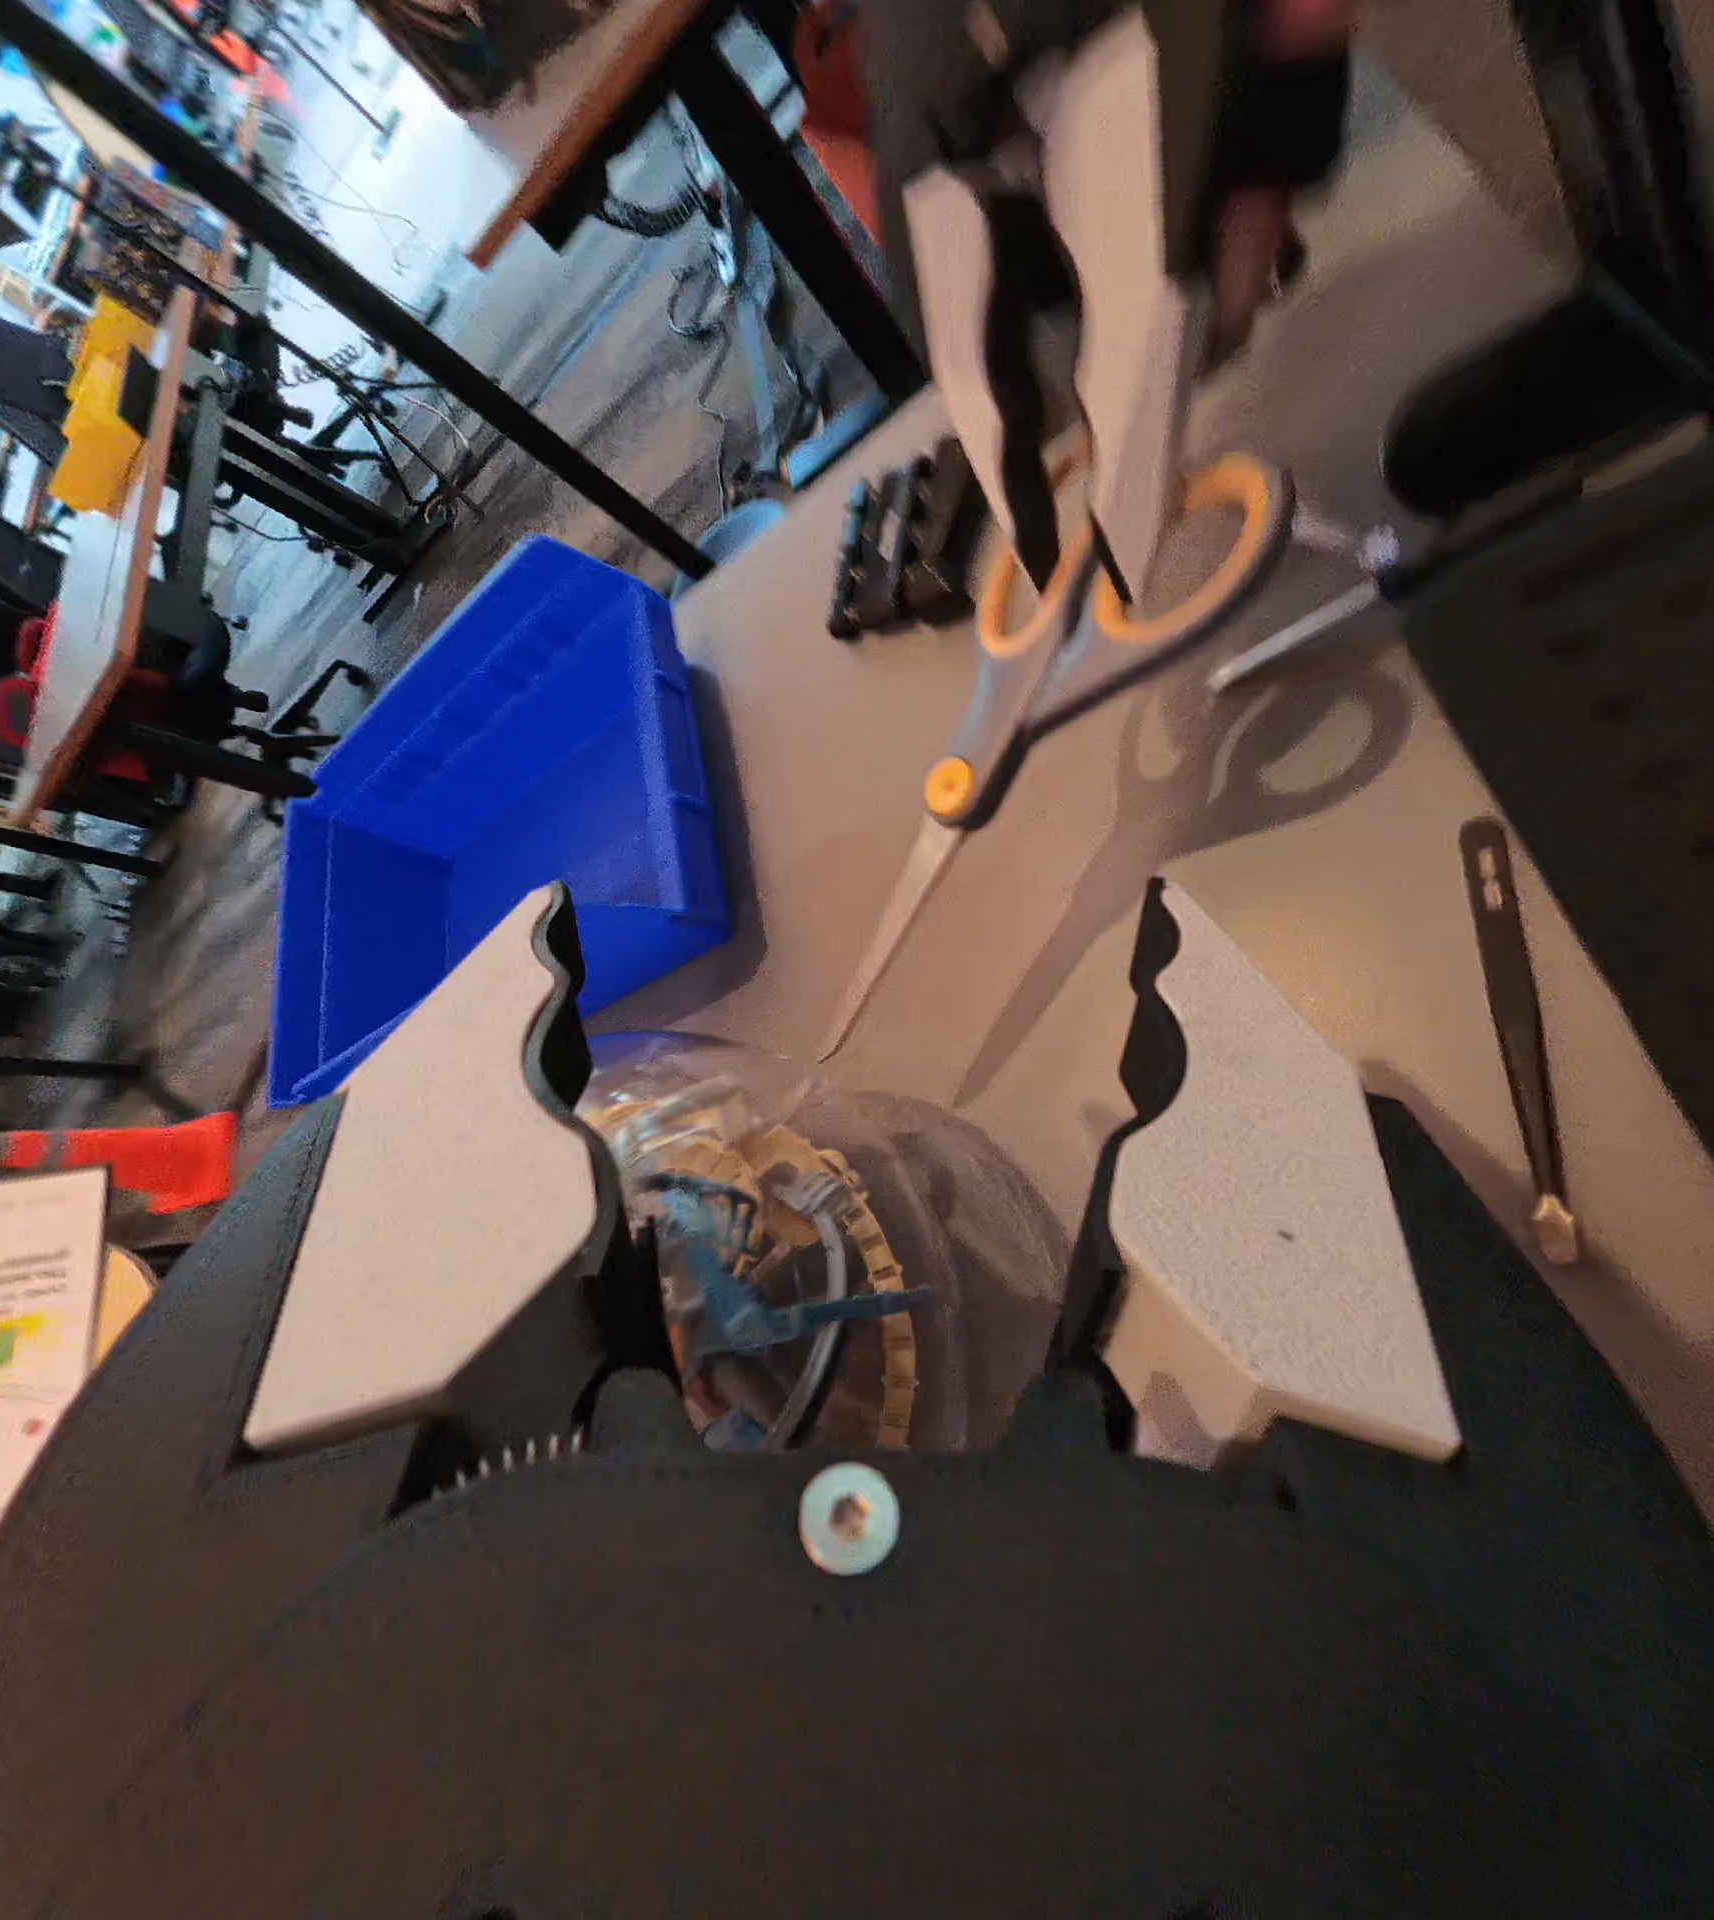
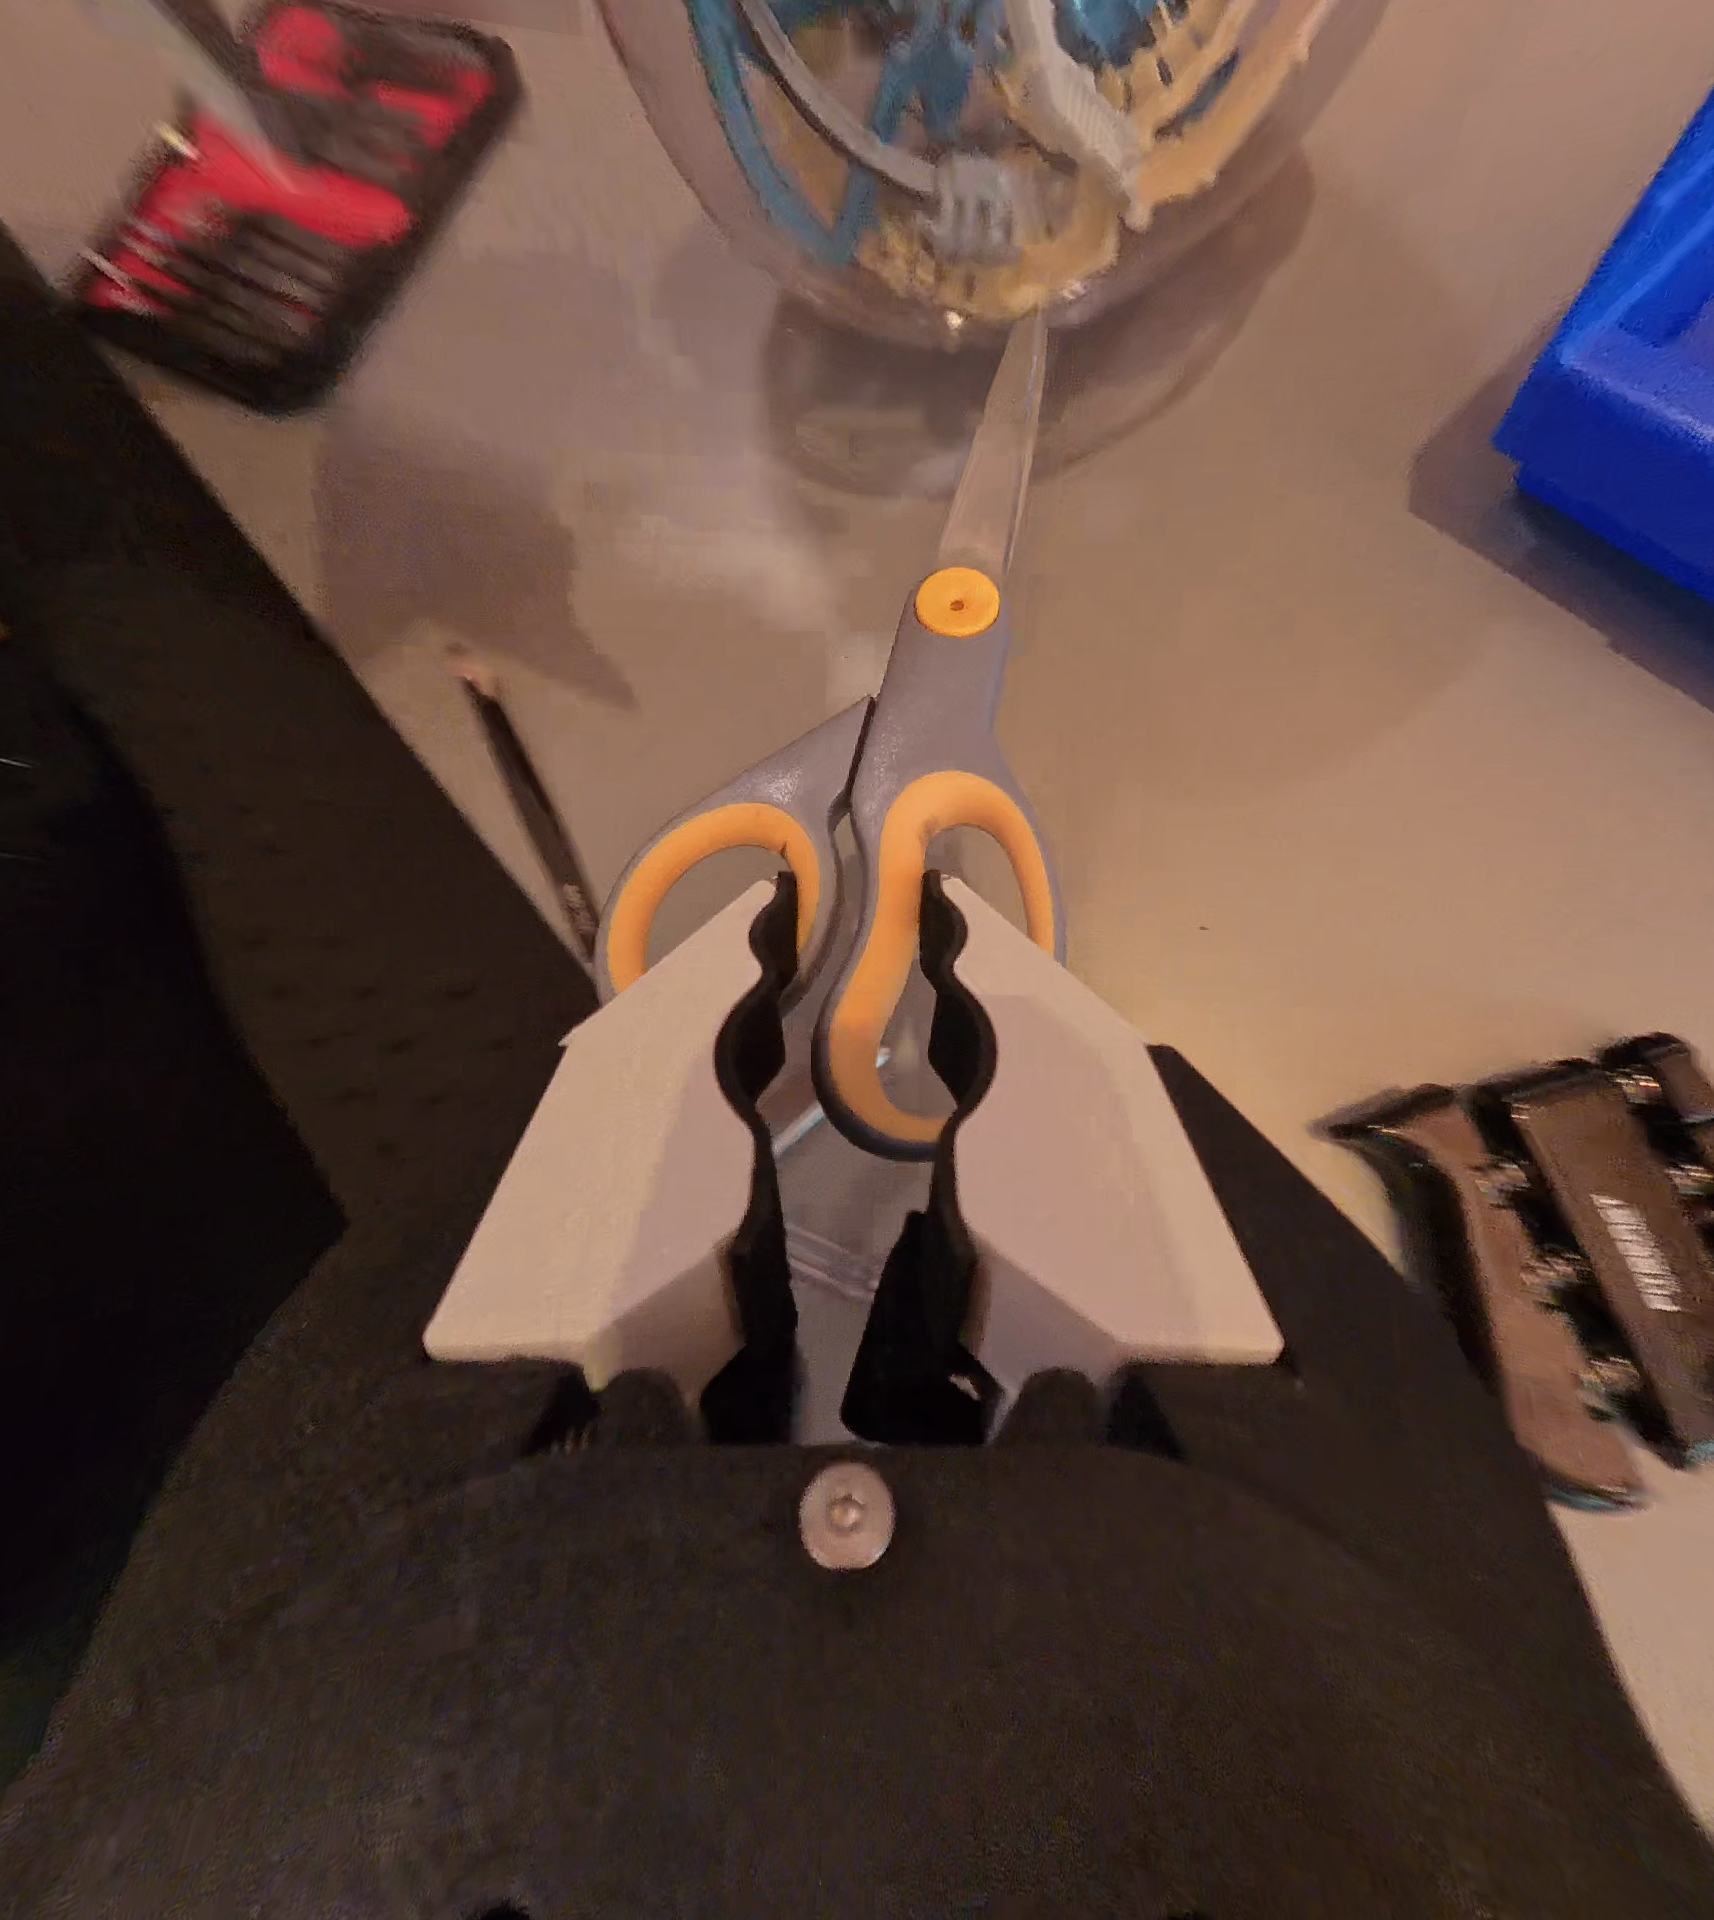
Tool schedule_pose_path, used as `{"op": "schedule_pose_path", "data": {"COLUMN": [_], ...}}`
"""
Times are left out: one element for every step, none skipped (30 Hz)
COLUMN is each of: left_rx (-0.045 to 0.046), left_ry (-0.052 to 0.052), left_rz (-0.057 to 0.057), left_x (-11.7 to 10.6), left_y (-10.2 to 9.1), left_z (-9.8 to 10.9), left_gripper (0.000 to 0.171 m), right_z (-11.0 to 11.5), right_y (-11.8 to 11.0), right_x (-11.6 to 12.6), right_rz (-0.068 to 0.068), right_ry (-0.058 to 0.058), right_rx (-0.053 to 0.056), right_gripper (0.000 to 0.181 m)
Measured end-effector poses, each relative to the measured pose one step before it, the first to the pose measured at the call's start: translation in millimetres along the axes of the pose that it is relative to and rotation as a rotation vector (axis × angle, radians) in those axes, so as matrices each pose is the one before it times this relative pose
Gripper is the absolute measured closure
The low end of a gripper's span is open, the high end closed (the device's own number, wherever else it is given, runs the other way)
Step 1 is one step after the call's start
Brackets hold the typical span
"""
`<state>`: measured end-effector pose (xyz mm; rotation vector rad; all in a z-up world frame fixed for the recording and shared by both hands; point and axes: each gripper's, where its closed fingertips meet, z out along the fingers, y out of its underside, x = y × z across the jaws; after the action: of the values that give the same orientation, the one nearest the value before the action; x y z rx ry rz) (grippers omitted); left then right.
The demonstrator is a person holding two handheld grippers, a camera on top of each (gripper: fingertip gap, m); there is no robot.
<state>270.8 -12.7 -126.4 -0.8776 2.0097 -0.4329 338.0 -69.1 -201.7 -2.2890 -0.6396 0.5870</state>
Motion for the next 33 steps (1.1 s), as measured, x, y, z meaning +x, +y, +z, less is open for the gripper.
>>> {"op": "schedule_pose_path", "data": {"left_rx": [-0.04319,-0.01538,-0.02116,-0.03325,-0.00889,-0.01567,-0.03728,-0.01173,0.00578,-0.01121,-0.00695,-0.00069,-0.0202,-0.01668,-0.01107,-0.01736,-0.00443,-0.00225,-0.03338,-0.01949,-0.0042,-0.01708,-0.00645,-0.00421,-0.00702,-0.00302,-0.00785,-0.01148,-0.00797,-0.00748,-0.00675,-0.01035,-0.00829], "left_ry": [-0.0299,-0.0404,-0.0112,-0.007,-0.0142,-0.0222,-0.0105,-0.0078,-0.0049,0.0082,-0.0285,-0.0437,-0.0131,0.0195,-0.0016,-0.0047,-0.0039,-0.0001,-0.0163,-0.0068,0.0017,0.0084,0.0022,-0.002,0.0127,0.0024,0.0053,-0.001,0.007,0.0094,0.0037,0.0001,0.0206], "left_rz": [0.0913,0.079,0.0533,0.0542,0.0556,0.0474,0.0434,0.0296,-0.0031,-0.0048,0.0247,0.0514,0.0122,-0.0092,0.012,0.018,-0.001,0.0146,0.0357,0.0293,0.0228,0.0042,0.0007,0.0106,0.0096,0.0163,0.0119,0.0206,0.0181,0.021,0.02,0.0217,0.0153], "left_x": [13.9,9.71,11.18,10.66,9.25,6.52,6.15,5.25,4.6,4.99,-1.03,-2.12,1.75,5.44,2.94,1.74,-0.21,-0.62,-2.64,-1.84,0.03,1.24,0.22,-0.72,0.67,-0.34,0.2,-0.7,-0.03,1.0,0.56,-0.24,2.02], "left_y": [4.14,0.22,0.7,1.66,-2.66,-1.24,2.65,-0.4,-3.03,-0.39,0.42,0.79,2.69,2.02,1.84,2.34,-0.37,-1.31,2.36,0.92,0.4,3.0,1.27,0.77,1.15,0.45,1.1,2.23,2.96,2.32,1.57,2.53,2.06], "left_z": [10.79,8.1,6.67,5.51,3.09,1.94,1.49,-0.7,-1.91,-2.22,-3.5,-3.87,-2.12,-1.7,-1.94,-2.36,-3.28,-3.63,-2.06,-1.45,-0.89,0.19,-0.53,-1.3,-1.17,-1.08,-0.49,-0.14,-0.38,-0.87,-1.11,-1.22,-1.16], "left_gripper": [0.071,0.076,0.082,0.087,0.1,0.118,0.144,0.171,0.171,0.171,0.171,0.171,0.171,0.171,0.171,0.171,0.171,0.171,0.171,0.171,0.171,0.171,0.171,0.171,0.171,0.171,0.171,0.171,0.171,0.171,0.171,0.171,0.171], "right_z": [-4.78,-3.99,-2.87,-1.05,0.91,2.89,4.05,4.55,4.95,5.35,5.71,5.14,3.68,3.34,4.07,4.87,6.02,5.98,5.05,5.12,5.35,3.96,2.6,1.93,1.88,2.53,3.11,3.18,3.39,3.46,3.17,2.84,3.26], "right_y": [-0.96,0.45,1.45,2.34,2.9,3.21,3.34,2.75,2.1,2.18,2.95,2.19,1.33,2.01,2.38,2.08,2.79,3.45,2.01,0.59,0.7,-0.44,-2.32,-2.5,-1.08,-0.21,-0.34,-1.14,-2.16,-2.14,-1.15,-0.73,-0.62], "right_x": [-11.68,-12.8,-12.73,-11.29,-10.7,-11.18,-11.02,-9.25,-6.76,-4.29,-3.42,-3.12,-0.75,0.32,-0.53,-0.81,-2.22,-1.95,1.31,0.28,-1.21,0.21,-1.94,-4.62,-3.09,-1.82,-1.59,-0.02,0.83,0.57,0.56,1.13,0.72], "right_rz": [0.0147,0.0028,0.0014,0.0038,0.0038,0.0055,0.0034,0.0019,0.0027,0.0045,0.0084,0.0122,0.0099,-0.0042,-0.0127,-0.0108,-0.0146,-0.0149,-0.013,-0.0178,-0.0192,-0.0192,-0.0038,0.0134,0.0038,-0.0043,-0.0027,-0.0069,-0.0024,0.0098,0.0013,-0.0233,-0.0216], "right_ry": [-0.0417,-0.0381,-0.0305,-0.0199,-0.0161,-0.022,-0.0234,-0.0154,-0.0051,0.0025,-0.0002,-0.0051,0.0078,0.0198,0.0203,0.0235,0.0175,0.0156,0.031,0.0241,0.0131,0.0178,-0.0085,-0.0381,-0.0279,-0.0167,-0.0111,0.0041,0.0047,-0.0069,-0.0046,0.0109,0.0123], "right_rx": [0.0372,0.0293,0.0225,0.016,0.0133,0.0119,0.0113,0.0135,0.0149,0.0113,0.0033,0.006,0.0042,-0.0131,-0.0233,-0.0274,-0.0374,-0.0457,-0.0395,-0.0331,-0.0353,-0.0219,-0.0004,0.005,-0.0004,-0.0066,-0.0113,-0.0068,0.0075,0.0129,0.0046,-0.0026,-0.0093], "right_gripper": [0.16,0.16,0.16,0.16,0.16,0.16,0.16,0.16,0.16,0.16,0.16,0.16,0.16,0.16,0.159,0.159,0.158,0.153,0.149,0.147,0.143,0.145,0.144,0.141,0.139,0.139,0.14,0.14,0.14,0.141,0.147,0.148,0.15]}}
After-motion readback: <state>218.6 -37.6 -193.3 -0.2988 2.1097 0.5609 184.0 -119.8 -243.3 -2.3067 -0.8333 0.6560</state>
